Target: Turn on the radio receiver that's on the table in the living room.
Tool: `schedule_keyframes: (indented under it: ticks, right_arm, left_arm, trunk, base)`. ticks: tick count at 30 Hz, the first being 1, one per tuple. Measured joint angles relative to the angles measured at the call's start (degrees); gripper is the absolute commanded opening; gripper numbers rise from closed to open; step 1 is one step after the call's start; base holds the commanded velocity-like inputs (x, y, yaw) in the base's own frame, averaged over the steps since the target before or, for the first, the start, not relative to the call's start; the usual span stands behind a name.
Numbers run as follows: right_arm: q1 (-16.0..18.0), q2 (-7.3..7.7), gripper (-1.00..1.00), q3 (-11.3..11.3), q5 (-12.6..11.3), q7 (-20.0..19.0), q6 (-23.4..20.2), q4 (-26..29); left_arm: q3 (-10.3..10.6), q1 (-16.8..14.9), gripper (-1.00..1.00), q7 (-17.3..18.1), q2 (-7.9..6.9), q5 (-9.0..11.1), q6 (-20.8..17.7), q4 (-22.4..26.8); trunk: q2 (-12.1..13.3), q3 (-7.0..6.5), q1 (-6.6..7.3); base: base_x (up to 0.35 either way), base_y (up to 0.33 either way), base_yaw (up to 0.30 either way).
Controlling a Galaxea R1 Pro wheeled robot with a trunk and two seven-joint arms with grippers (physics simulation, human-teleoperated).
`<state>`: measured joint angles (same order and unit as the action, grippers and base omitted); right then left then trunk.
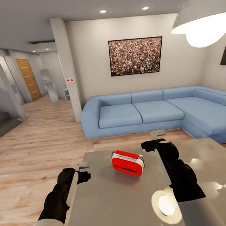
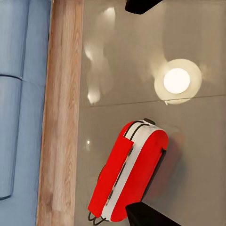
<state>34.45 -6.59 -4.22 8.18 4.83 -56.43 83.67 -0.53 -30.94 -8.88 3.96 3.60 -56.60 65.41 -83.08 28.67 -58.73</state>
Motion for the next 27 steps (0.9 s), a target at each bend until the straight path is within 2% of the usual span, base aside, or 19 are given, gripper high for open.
schedule_keyframes:
  ticks: [14,27]
  right_arm:
    - [0.0,0.00,1.00,0.0,0.1,0.0,0.0,0.0]
    - [0.0,0.02,1.00,0.0,0.1,0.0,0.0,0.0]
  left_arm:
    - [0.0,0.0,1.00,0.0,0.00,0.0,0.0,-0.1]
    - [0.0,0.0,1.00,0.0,-0.09,0.0,0.0,0.0]
  trunk:
    - [0.0,0.00,0.00]
    - [0.0,0.00,0.00]
  base:
    - [0.016,0.000,0.000]
    - [0.269,0.000,0.000]
